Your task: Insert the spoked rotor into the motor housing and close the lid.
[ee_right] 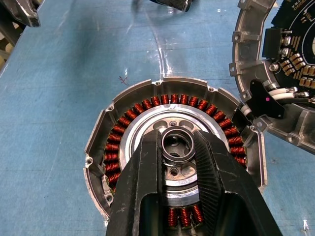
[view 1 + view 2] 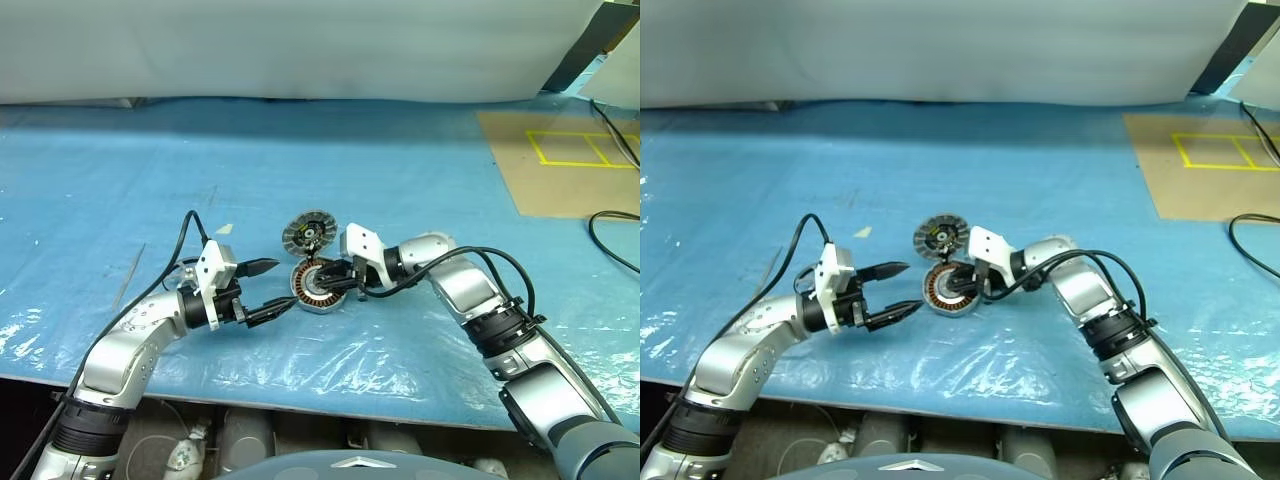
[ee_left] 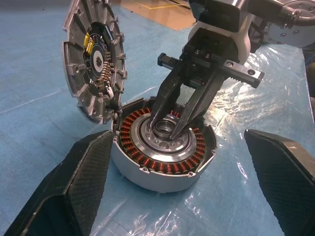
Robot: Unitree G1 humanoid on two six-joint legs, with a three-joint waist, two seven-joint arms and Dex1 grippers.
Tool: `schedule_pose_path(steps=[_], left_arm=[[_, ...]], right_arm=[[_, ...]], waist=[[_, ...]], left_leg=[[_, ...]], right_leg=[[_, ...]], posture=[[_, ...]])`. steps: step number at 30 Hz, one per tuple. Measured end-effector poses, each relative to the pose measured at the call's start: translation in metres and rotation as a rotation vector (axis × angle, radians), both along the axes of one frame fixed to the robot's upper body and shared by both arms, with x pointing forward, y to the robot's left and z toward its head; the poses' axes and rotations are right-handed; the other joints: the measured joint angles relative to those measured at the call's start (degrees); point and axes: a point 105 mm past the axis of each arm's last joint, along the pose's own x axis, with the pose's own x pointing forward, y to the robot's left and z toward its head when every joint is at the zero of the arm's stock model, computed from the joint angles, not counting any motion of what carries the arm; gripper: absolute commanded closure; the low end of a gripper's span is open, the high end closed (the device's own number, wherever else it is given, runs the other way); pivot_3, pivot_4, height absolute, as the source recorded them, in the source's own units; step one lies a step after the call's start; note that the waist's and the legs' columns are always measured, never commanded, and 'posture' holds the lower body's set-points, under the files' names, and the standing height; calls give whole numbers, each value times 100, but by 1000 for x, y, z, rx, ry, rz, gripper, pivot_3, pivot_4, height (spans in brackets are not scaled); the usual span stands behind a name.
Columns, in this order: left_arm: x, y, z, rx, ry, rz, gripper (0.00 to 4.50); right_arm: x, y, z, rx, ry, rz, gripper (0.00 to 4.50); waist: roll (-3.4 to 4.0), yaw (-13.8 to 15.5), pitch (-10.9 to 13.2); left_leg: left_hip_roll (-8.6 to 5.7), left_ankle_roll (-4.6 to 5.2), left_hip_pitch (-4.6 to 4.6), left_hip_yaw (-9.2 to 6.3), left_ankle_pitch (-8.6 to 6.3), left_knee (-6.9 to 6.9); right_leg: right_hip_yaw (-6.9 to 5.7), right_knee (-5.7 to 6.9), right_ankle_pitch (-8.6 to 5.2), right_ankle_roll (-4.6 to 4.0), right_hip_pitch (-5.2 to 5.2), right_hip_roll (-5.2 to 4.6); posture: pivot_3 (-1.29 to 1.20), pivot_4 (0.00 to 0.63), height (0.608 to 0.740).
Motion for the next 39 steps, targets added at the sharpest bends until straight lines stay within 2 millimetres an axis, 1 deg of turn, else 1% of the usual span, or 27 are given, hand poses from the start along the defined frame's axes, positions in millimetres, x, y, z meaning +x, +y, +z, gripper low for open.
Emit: schedule_pose_path(steps=[16,18,20,25,30,36,39], left_arm=[[1,1,0,-1,-4,3,0],[1,1,0,-1,-4,4,0],[1,0,0,-3,-5,4,0],[1,0,0,-5,-4,4,0],[1,0,0,-5,-3,5,0],[2,0,1,-7,-7,4,0],[2,0,1,-7,-8,3,0]], right_arm=[[3,1,0,-19,-12,15,3931],[4,1,0,-24,-20,17,3180],[3,1,-1,-24,-23,24,2601],[3,1,0,-23,-7,22,2601],[2,-1,3,15,74,-8,2601],[3,3,22,96,83,-19,2601],[3,5,23,107,84,-24,3165]], waist=[[0,0,0],[0,0,0],[0,0,0],[0,0,0],[0,2,0],[0,1,0],[0,2,0]], left_leg=[[0,1,2,0,0,4],[1,1,2,0,0,6],[1,1,3,0,-1,8],[2,3,8,0,-2,23],[3,5,7,-1,-4,32],[2,4,7,-1,-2,32],[2,3,4,0,-2,32]], right_leg=[[0,4,0,0,1,0],[0,6,0,-1,1,0],[0,9,0,-1,2,0],[2,29,-1,-2,4,-1],[6,46,-2,-4,-3,-1],[8,54,-4,-7,-8,-1],[8,54,-4,-7,-11,-1]], posture=[[0,150,740],[0,150,740],[0,150,740],[0,150,740],[0,150,740],[0,150,740],[0,150,740]])
